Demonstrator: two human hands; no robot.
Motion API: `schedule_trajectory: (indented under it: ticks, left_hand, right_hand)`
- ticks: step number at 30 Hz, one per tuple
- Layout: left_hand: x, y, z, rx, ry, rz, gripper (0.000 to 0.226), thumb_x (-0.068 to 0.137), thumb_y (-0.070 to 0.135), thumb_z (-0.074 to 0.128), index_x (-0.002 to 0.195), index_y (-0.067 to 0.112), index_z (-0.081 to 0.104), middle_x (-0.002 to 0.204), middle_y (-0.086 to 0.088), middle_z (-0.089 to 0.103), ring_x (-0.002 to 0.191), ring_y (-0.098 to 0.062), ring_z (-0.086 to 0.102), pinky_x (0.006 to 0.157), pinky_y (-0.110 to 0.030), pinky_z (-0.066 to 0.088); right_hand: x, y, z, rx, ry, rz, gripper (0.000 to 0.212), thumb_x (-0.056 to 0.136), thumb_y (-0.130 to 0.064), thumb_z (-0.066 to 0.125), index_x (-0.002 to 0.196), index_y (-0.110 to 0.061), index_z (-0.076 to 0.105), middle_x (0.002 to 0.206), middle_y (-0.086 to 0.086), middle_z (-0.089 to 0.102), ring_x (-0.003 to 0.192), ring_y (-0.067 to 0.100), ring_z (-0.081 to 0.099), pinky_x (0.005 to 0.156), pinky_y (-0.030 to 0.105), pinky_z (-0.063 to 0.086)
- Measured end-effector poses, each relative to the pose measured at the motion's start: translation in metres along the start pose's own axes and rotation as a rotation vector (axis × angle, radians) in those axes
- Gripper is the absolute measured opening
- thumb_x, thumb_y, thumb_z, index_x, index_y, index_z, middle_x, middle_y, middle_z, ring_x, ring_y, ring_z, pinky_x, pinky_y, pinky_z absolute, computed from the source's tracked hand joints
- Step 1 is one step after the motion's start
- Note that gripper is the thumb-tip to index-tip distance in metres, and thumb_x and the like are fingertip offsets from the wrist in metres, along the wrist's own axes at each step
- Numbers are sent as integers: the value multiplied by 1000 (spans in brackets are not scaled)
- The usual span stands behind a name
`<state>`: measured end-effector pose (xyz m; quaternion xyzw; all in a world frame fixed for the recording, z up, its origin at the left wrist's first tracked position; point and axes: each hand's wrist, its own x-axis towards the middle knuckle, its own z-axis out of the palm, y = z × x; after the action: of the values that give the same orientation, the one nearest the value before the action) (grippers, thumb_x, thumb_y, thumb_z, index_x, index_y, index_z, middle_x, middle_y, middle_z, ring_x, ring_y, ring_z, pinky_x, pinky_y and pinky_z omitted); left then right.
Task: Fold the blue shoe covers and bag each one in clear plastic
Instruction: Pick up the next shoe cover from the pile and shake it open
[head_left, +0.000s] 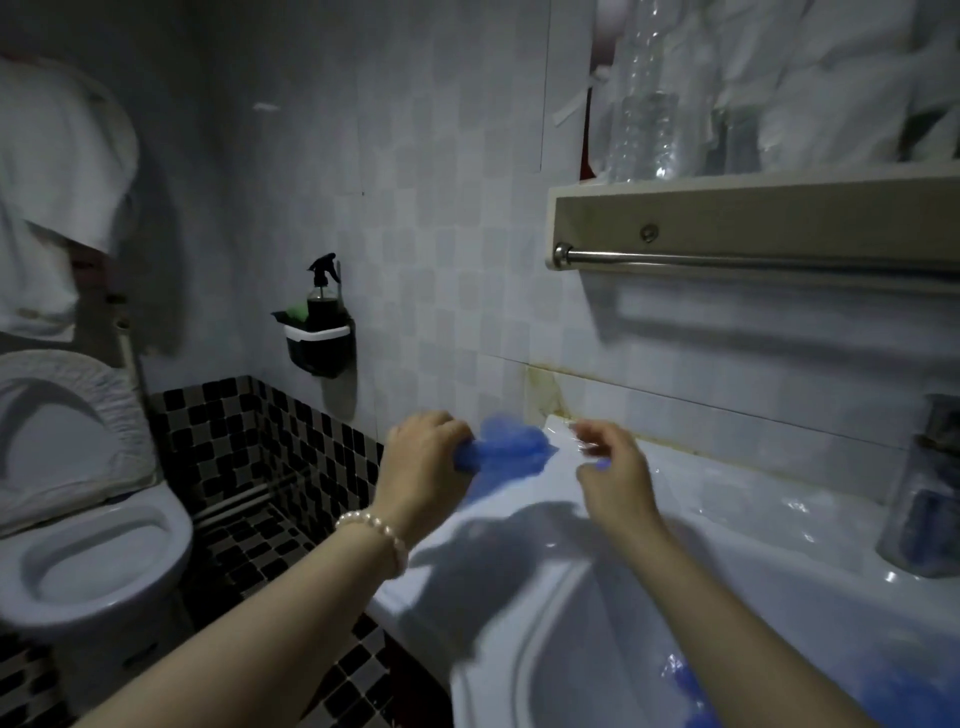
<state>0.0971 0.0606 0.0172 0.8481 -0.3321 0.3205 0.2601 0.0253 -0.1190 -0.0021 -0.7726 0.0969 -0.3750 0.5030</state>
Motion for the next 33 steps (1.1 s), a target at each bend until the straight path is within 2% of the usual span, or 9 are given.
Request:
schedule_trajectory:
  ticks: [3, 6, 9, 13, 18, 23, 27, 30, 33]
  left_hand:
    - [-18, 3, -1, 124, 178, 370, 12, 75, 16, 53, 69, 14, 62, 75, -1, 59, 67, -20, 52, 65, -25, 31]
    - [-45, -10, 14, 170, -47, 418, 10, 71, 24, 51, 70, 19, 59, 75, 1, 56, 67, -21, 52, 63, -30, 37]
    - [-64, -19, 18, 159, -233, 367, 5, 60, 24, 56, 64, 22, 57, 69, 4, 55, 62, -18, 53, 55, -28, 40]
    - [-73, -15, 8, 123, -274, 336, 12, 52, 31, 55, 62, 23, 56, 60, 7, 55, 51, -16, 56, 42, -18, 39]
    - [-87, -11, 7, 171, -268, 394, 24, 65, 32, 42, 75, 26, 62, 70, 6, 57, 53, -17, 56, 38, -27, 42]
    - [-81, -10, 8, 17, -319, 338, 28, 73, 33, 49, 56, 19, 65, 69, 3, 59, 60, -14, 53, 52, -25, 41]
    - [-69, -10, 4, -298, -488, -147, 42, 93, 37, 52, 65, 7, 61, 75, -6, 57, 68, -16, 51, 68, -29, 41]
    - [-68, -11, 4, -332, -526, -272, 42, 96, 31, 50, 76, -3, 64, 79, -7, 54, 69, -15, 47, 68, -30, 39]
    - [-67, -11, 7, -306, -492, -336, 41, 93, 30, 53, 74, -4, 65, 81, -19, 62, 69, -20, 53, 71, -33, 44]
  right_hand:
    - [-5, -13, -18, -51, -128, -309, 67, 61, -14, 55, 127, -26, 47, 124, -8, 44, 115, 5, 46, 95, 13, 37]
    - [-20, -9, -19, -413, -402, -531, 85, 60, -43, 61, 139, -39, 31, 144, -13, 27, 134, 4, 25, 109, 23, 23]
    - [-39, 10, -12, -590, -610, -590, 80, 63, -48, 64, 138, -34, 42, 147, -10, 32, 129, 3, 32, 108, 21, 26]
    - [-52, 34, -9, -568, -394, -827, 37, 68, -29, 59, 100, -15, 71, 106, 3, 68, 92, 18, 63, 83, 27, 49]
    - [-52, 49, -5, -593, -245, -1085, 12, 81, -11, 59, 80, -9, 71, 92, 7, 66, 79, 25, 57, 69, 32, 44]
    - [-48, 42, -2, -466, -529, -592, 28, 79, -31, 52, 80, -14, 74, 88, -8, 65, 84, 6, 49, 76, 16, 40]
    - [-39, 29, -2, -266, -666, -100, 44, 89, -24, 62, 45, -25, 55, 66, -7, 53, 67, 8, 49, 69, 21, 40]
    - [-37, 24, 6, -268, -639, 82, 42, 92, -26, 58, 53, -16, 44, 50, -6, 46, 52, 13, 43, 60, 29, 39]
    - [-38, 15, 16, -490, -594, 106, 42, 94, -30, 52, 55, -18, 41, 64, 1, 50, 69, 21, 49, 70, 32, 41]
